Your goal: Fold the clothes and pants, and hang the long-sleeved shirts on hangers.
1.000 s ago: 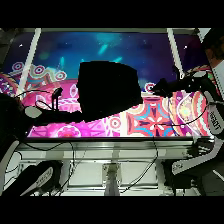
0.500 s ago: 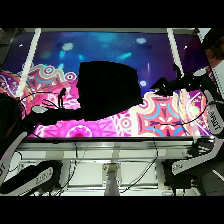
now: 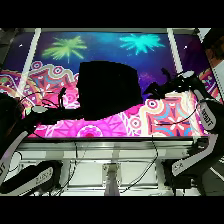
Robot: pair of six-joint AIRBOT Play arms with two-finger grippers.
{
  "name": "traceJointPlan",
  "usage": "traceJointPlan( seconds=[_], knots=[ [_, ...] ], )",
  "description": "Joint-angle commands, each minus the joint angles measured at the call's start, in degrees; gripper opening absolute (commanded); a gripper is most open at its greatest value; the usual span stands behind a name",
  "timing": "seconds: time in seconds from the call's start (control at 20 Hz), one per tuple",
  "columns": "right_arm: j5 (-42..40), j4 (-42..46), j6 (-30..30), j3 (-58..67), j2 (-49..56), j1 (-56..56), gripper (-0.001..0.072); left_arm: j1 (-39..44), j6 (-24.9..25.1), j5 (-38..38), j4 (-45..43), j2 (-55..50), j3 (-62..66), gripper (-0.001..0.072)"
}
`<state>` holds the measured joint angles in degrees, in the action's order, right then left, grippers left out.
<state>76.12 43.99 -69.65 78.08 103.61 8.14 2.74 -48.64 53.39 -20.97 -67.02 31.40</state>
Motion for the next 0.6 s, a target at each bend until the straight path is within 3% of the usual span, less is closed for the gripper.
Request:
traceJointPlan(
  seconds=[0.0,0.55],
  knots=[
    [-5.57,3.04,0.0,0.79,2.05,-2.82,0.0503,0.02,0.02,0.22,0.07,0.0,0.02,0.0024],
    [-2.6,4.28,-1.36,0.83,3.91,-6.21,0.0447,0.02,0.04,0.37,0.09,0.09,0.02,0.0025]
  ],
)
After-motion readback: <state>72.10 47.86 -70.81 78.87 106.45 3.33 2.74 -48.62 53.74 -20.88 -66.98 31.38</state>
